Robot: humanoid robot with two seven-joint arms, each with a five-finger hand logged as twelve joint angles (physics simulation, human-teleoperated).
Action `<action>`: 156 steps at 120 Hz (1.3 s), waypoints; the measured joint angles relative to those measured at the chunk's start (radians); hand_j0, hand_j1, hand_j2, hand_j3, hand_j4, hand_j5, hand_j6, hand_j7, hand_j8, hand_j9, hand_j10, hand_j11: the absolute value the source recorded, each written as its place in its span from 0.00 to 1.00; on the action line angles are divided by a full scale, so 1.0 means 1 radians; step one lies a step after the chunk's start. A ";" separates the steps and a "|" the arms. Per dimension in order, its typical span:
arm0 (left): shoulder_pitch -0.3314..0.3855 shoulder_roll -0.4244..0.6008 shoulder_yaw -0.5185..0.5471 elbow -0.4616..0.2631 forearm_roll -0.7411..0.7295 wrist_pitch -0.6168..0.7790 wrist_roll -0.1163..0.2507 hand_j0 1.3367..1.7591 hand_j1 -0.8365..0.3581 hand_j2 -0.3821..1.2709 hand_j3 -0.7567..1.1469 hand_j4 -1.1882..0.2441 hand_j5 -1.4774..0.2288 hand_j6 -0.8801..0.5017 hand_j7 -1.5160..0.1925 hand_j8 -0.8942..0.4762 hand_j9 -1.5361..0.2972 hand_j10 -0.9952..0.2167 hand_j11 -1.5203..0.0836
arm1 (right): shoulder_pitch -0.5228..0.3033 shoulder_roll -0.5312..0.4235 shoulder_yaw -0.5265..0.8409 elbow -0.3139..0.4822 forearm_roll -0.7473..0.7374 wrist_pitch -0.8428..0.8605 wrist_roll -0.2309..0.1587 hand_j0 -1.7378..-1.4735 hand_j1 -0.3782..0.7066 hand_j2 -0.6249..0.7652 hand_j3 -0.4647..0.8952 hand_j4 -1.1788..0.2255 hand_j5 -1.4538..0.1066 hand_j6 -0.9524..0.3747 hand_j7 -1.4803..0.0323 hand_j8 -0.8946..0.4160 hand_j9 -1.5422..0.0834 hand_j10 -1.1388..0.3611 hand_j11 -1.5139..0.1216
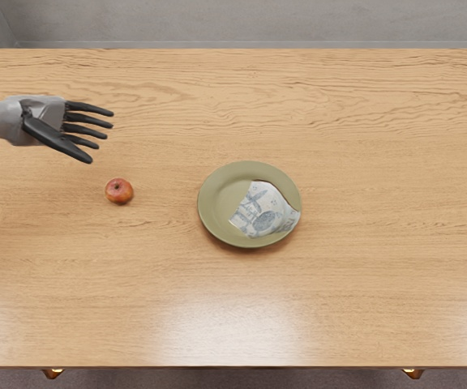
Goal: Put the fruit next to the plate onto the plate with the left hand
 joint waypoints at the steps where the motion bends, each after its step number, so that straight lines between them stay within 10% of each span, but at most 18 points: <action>1: 0.001 0.000 0.000 0.000 0.000 0.000 0.000 0.76 0.74 0.26 0.40 0.66 0.68 0.46 0.70 0.47 0.66 0.62 0.75 | 0.000 0.000 0.000 0.000 0.000 0.000 0.000 0.31 0.07 0.44 0.34 0.81 0.90 0.69 0.95 0.65 0.92 0.73 0.90; 18: 0.006 -0.005 0.015 -0.015 0.025 0.000 0.016 0.76 0.74 0.26 0.40 0.66 0.68 0.46 0.70 0.47 0.66 0.62 0.75 | 0.002 0.000 0.000 0.000 -0.001 0.000 0.001 0.30 0.07 0.44 0.34 0.81 0.90 0.69 0.95 0.65 0.92 0.73 0.90; 36: 0.000 0.065 0.055 -0.238 0.138 0.018 0.138 0.76 0.74 0.26 0.40 0.66 0.68 0.46 0.70 0.47 0.66 0.62 0.75 | 0.000 0.000 -0.001 0.000 -0.001 0.000 0.000 0.30 0.07 0.44 0.34 0.81 0.90 0.69 0.95 0.65 0.92 0.73 0.90; 67: -0.174 0.096 0.211 -0.533 0.316 0.500 0.254 0.76 0.74 0.26 0.40 0.65 0.68 0.46 0.70 0.47 0.66 0.61 0.75 | -0.002 0.000 -0.001 0.000 -0.001 0.000 -0.001 0.30 0.07 0.44 0.34 0.81 0.90 0.69 0.95 0.65 0.92 0.73 0.90; 94: -0.243 0.035 0.394 -0.601 0.388 0.917 0.273 0.76 0.74 0.26 0.40 0.65 0.68 0.45 0.70 0.47 0.66 0.61 0.75 | -0.002 0.000 -0.001 0.000 -0.001 0.000 -0.001 0.30 0.07 0.44 0.34 0.81 0.90 0.69 0.95 0.65 0.92 0.73 0.90; 109: -0.443 -0.074 0.595 -0.624 0.402 1.120 0.275 0.76 0.74 0.26 0.40 0.65 0.68 0.45 0.70 0.47 0.66 0.61 0.75 | -0.002 0.000 -0.001 0.000 -0.001 0.000 -0.001 0.30 0.07 0.44 0.34 0.81 0.90 0.69 0.95 0.65 0.92 0.73 0.90; 156: -0.542 -0.299 0.956 -0.675 0.303 1.220 0.276 0.76 0.74 0.26 0.40 0.65 0.68 0.46 0.70 0.47 0.66 0.61 0.75 | -0.002 0.000 -0.001 0.000 -0.001 0.000 -0.001 0.30 0.07 0.44 0.34 0.81 0.90 0.69 0.95 0.65 0.92 0.73 0.90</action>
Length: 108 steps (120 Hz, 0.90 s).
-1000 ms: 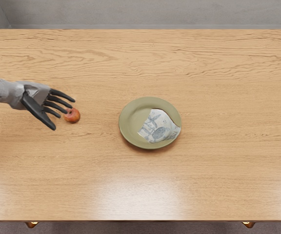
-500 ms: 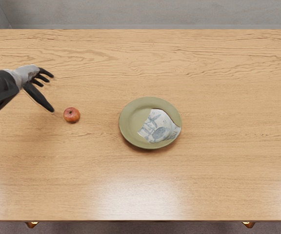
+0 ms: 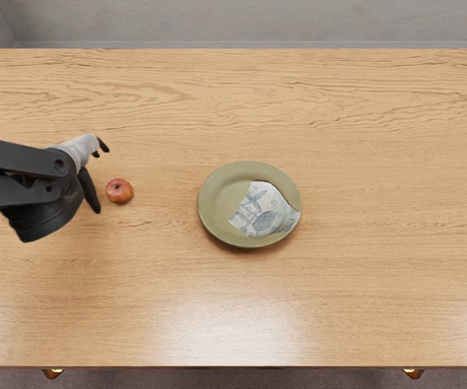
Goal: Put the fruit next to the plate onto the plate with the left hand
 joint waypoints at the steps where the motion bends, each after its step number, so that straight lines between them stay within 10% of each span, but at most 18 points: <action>1: -0.002 -0.006 0.003 0.000 -0.003 0.000 0.000 0.76 0.74 0.26 0.40 0.65 0.68 0.46 0.70 0.47 0.66 0.61 0.75 | 0.000 0.000 0.000 0.000 0.000 0.000 0.000 0.30 0.07 0.44 0.34 0.81 0.90 0.69 0.95 0.65 0.92 0.73 0.90; 108: 0.046 -0.234 0.076 0.225 -0.092 0.002 0.000 0.76 0.62 0.28 0.40 0.57 0.58 0.37 0.60 0.38 0.57 0.51 0.65 | 0.000 0.000 0.000 0.000 0.000 0.000 -0.001 0.30 0.07 0.44 0.34 0.81 0.90 0.69 0.95 0.65 0.92 0.73 0.90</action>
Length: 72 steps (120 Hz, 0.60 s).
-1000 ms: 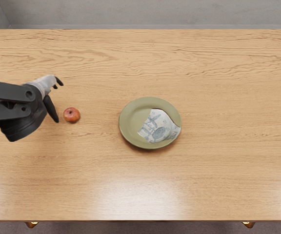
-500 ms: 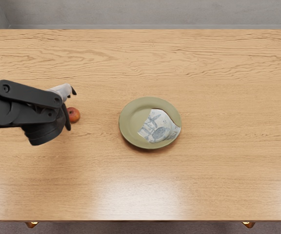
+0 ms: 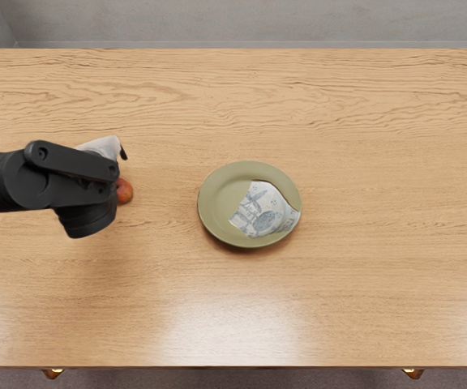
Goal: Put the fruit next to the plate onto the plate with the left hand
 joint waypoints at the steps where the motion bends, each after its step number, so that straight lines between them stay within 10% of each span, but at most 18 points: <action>1: 0.001 0.000 0.000 0.001 0.000 0.000 0.000 0.76 0.62 0.28 0.40 0.57 0.58 0.37 0.60 0.38 0.57 0.51 0.65 | 0.000 0.000 0.000 0.000 0.000 0.000 0.000 0.30 0.07 0.44 0.34 0.81 0.90 0.69 0.95 0.65 0.92 0.73 0.90; 72: 0.040 -0.063 0.003 0.054 -0.013 0.000 0.000 0.76 0.57 0.28 0.40 0.53 0.54 0.33 0.56 0.34 0.53 0.47 0.60 | 0.000 0.000 0.000 0.000 0.000 0.000 0.000 0.30 0.07 0.44 0.34 0.81 0.90 0.69 0.95 0.65 0.92 0.73 0.90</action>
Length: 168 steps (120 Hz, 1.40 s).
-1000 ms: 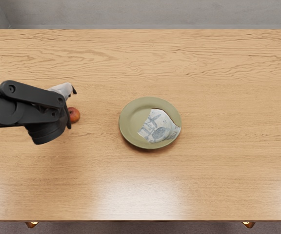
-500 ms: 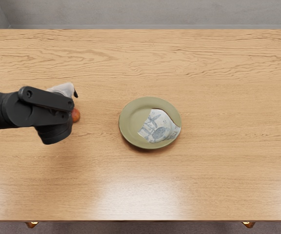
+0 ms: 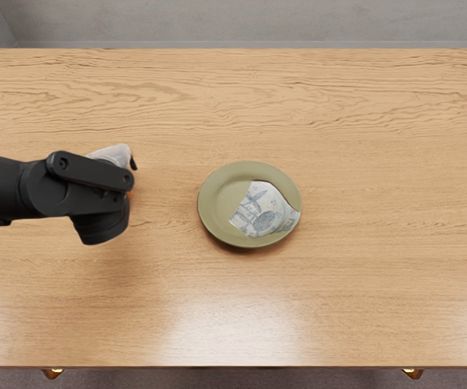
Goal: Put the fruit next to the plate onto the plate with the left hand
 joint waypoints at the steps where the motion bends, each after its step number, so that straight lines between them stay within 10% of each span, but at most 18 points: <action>1: 0.001 0.000 0.001 0.001 0.000 0.000 0.000 0.76 0.57 0.28 0.40 0.53 0.54 0.33 0.56 0.34 0.53 0.47 0.60 | 0.000 0.000 0.000 0.000 0.000 0.000 0.000 0.30 0.07 0.44 0.34 0.81 0.90 0.69 0.95 0.65 0.92 0.73 0.90; 70: 0.013 -0.017 0.012 0.027 0.003 -0.002 0.002 0.75 0.43 0.41 0.38 0.36 0.34 0.33 0.36 0.33 0.35 0.27 0.39 | 0.000 0.000 0.000 0.000 0.000 0.000 0.000 0.30 0.07 0.44 0.34 0.81 0.90 0.69 0.95 0.65 0.92 0.73 0.90; 168: -0.256 -0.172 -0.236 -0.084 -0.140 -0.004 -0.001 0.76 0.39 0.53 0.40 0.34 0.26 0.37 0.31 0.37 0.31 0.24 0.34 | 0.000 0.000 0.000 0.000 0.000 0.000 0.000 0.30 0.07 0.44 0.34 0.81 0.90 0.69 0.95 0.65 0.92 0.73 0.90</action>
